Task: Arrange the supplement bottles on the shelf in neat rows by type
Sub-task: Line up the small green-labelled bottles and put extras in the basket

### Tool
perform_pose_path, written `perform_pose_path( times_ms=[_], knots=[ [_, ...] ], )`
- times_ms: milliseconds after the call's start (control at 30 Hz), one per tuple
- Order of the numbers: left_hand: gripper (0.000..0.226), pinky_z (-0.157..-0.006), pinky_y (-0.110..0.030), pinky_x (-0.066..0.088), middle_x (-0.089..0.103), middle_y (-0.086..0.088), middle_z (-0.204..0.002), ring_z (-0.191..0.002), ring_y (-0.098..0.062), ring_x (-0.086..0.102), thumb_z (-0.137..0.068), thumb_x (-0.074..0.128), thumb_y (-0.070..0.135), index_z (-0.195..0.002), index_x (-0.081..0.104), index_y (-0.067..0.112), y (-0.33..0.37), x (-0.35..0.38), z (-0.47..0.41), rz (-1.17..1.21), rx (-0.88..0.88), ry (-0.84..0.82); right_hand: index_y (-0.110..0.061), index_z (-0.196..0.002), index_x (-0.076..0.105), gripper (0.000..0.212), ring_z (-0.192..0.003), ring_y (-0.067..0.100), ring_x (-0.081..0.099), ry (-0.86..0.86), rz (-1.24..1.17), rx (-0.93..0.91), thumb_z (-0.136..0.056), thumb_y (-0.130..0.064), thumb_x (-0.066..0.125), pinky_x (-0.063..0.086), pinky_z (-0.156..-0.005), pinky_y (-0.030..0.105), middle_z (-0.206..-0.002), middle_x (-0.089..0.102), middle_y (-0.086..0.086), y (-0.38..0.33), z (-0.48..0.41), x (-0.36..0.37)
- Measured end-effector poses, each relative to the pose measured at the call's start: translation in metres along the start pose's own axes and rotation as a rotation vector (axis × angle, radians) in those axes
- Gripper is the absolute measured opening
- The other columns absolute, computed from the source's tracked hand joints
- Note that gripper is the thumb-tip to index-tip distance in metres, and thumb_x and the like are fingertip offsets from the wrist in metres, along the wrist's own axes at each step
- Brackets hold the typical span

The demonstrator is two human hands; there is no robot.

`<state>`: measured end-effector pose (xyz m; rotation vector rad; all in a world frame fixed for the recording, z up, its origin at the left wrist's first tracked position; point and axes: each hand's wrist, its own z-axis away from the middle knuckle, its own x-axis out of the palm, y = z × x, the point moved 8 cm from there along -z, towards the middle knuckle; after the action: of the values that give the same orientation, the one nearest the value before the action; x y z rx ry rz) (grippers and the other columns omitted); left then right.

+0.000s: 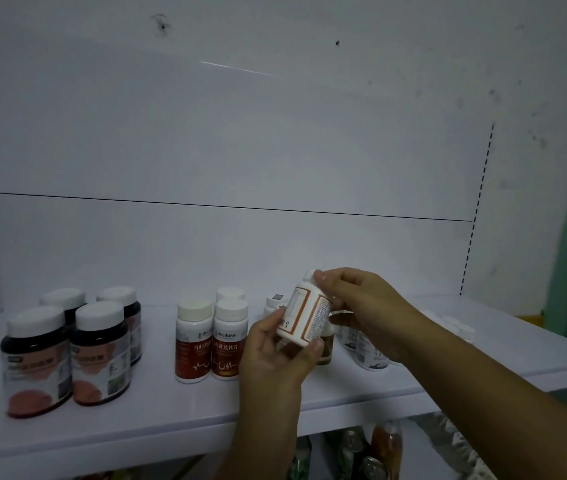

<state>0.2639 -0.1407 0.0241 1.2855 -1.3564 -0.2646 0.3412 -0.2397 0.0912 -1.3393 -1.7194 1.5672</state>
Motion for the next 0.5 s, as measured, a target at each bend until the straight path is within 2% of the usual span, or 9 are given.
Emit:
perform_pose_path(
  times_ms=[33, 100, 167, 233, 300, 367, 433, 500],
  knots=[
    [0.052, -0.064, -0.024, 0.059, 0.066, 0.004, -0.103, -0.093, -0.015, 0.066, -0.069, 0.067, -0.014, -0.100, 0.057, 0.028, -0.001, 0.000, 0.000, -0.016, 0.009, 0.007, -0.015, -0.105, 0.067, 0.031, -0.091, 0.020, 0.068, 0.003, -0.016, -0.009, -0.088, -0.039, 0.056, 0.053, -0.084, 0.032, -0.096, 0.072, 0.004, 0.000, 0.000, -0.002],
    [0.047, -0.068, -0.031, 0.060, 0.065, -0.003, -0.108, -0.096, -0.021, 0.065, -0.071, 0.066, -0.006, -0.106, 0.057, 0.025, -0.008, 0.003, -0.002, 0.101, -0.082, -0.038, -0.014, -0.110, 0.067, 0.027, -0.094, 0.022, 0.068, 0.001, -0.067, -0.014, -0.092, -0.029, 0.054, 0.053, -0.089, 0.035, -0.100, 0.073, 0.005, 0.002, 0.000, -0.005],
    [0.044, -0.070, -0.040, 0.059, 0.068, -0.019, -0.106, -0.091, -0.035, 0.068, -0.070, 0.064, 0.014, -0.114, 0.058, 0.013, -0.020, 0.013, 0.000, 0.360, -0.292, -0.138, -0.012, -0.114, 0.065, 0.026, -0.096, 0.024, 0.067, -0.006, -0.124, -0.009, -0.094, -0.021, 0.051, 0.054, -0.084, 0.033, -0.103, 0.072, 0.008, 0.003, 0.000, -0.008],
    [0.050, -0.069, -0.043, 0.059, 0.069, -0.025, -0.104, -0.088, -0.040, 0.069, -0.069, 0.060, 0.023, -0.115, 0.057, 0.005, -0.027, 0.017, 0.002, 0.452, -0.397, -0.189, -0.010, -0.116, 0.063, 0.026, -0.097, 0.025, 0.067, -0.025, -0.203, -0.008, -0.096, -0.015, 0.047, 0.054, -0.077, 0.030, -0.106, 0.071, 0.010, 0.003, 0.002, -0.009],
    [0.047, -0.070, -0.039, 0.060, 0.070, -0.021, -0.105, -0.092, -0.037, 0.069, -0.068, 0.062, 0.017, -0.114, 0.058, 0.006, -0.027, 0.014, -0.001, 0.366, -0.305, -0.167, -0.011, -0.115, 0.063, 0.026, -0.097, 0.024, 0.066, -0.030, -0.237, -0.013, -0.096, -0.014, 0.045, 0.054, -0.076, 0.029, -0.108, 0.069, 0.010, 0.002, 0.003, -0.011],
    [0.041, -0.073, -0.034, 0.059, 0.073, -0.004, -0.099, -0.093, -0.025, 0.070, -0.067, 0.069, 0.007, -0.106, 0.061, 0.014, -0.021, 0.007, -0.005, 0.163, -0.115, -0.093, -0.015, -0.110, 0.065, 0.024, -0.094, 0.018, 0.067, 0.009, -0.102, -0.034, -0.096, -0.025, 0.047, 0.055, -0.073, 0.024, -0.105, 0.069, 0.004, 0.000, 0.006, -0.013],
    [0.045, -0.072, -0.026, 0.058, 0.073, 0.012, -0.088, -0.087, -0.012, 0.070, -0.065, 0.073, -0.007, -0.098, 0.060, 0.020, -0.013, 0.003, -0.006, -0.060, 0.046, -0.024, -0.018, -0.105, 0.064, 0.027, -0.089, 0.012, 0.065, 0.053, 0.086, -0.077, -0.093, -0.038, 0.049, 0.054, -0.066, 0.018, -0.101, 0.068, -0.001, -0.004, 0.007, -0.015],
    [0.050, -0.070, -0.022, 0.057, 0.071, 0.017, -0.088, -0.086, -0.006, 0.069, -0.063, 0.074, -0.011, -0.098, 0.057, 0.021, -0.011, 0.006, -0.004, -0.153, 0.125, -0.028, -0.018, -0.102, 0.065, 0.028, -0.087, 0.011, 0.066, 0.080, 0.144, -0.105, -0.091, -0.039, 0.052, 0.054, -0.066, 0.018, -0.099, 0.068, -0.002, -0.006, 0.006, -0.019]
  ],
)
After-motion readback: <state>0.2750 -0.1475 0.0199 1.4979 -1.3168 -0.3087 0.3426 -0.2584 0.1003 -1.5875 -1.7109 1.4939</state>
